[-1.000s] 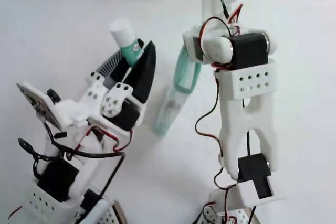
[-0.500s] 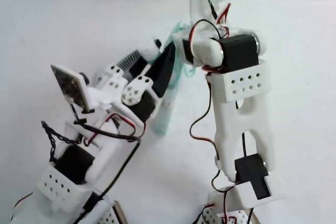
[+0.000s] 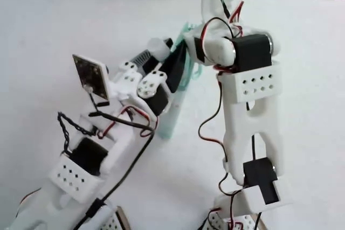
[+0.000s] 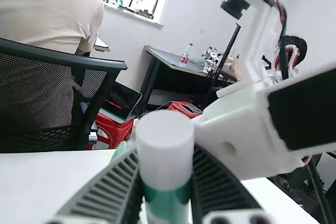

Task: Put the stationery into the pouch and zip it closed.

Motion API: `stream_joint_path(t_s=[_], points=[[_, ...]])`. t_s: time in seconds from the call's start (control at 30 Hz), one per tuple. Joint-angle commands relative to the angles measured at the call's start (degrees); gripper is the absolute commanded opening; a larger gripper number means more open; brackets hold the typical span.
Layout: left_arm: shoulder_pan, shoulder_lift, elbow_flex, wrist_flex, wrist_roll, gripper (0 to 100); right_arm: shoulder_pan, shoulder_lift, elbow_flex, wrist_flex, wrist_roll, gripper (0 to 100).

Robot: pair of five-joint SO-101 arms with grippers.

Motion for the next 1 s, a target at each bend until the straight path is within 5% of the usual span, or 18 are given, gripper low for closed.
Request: stream_joint_path(t_s=[0.0,0.33,0.67,0.77,0.97], points=[[0.13,0.22,1.05,-1.93,-0.62,9,0.75,-0.22,-0.35,-1.19,0.62,1.9],[0.84,0.04,1.76,0.18,-5.36,14,0.75,-0.22,-0.26,-1.45,0.62,1.9],[0.31,0.04,-18.2,28.75,-5.8,18,0.75,-0.57,6.24,-3.65,0.0,1.9],[-6.37,0.04,-25.76,35.87,-7.47,20,1.01,-0.84,6.68,-3.47,0.0,1.9],[-24.4,0.66,-33.58,53.54,-22.51,20,1.1,-0.92,6.68,-3.21,0.0,1.9]])
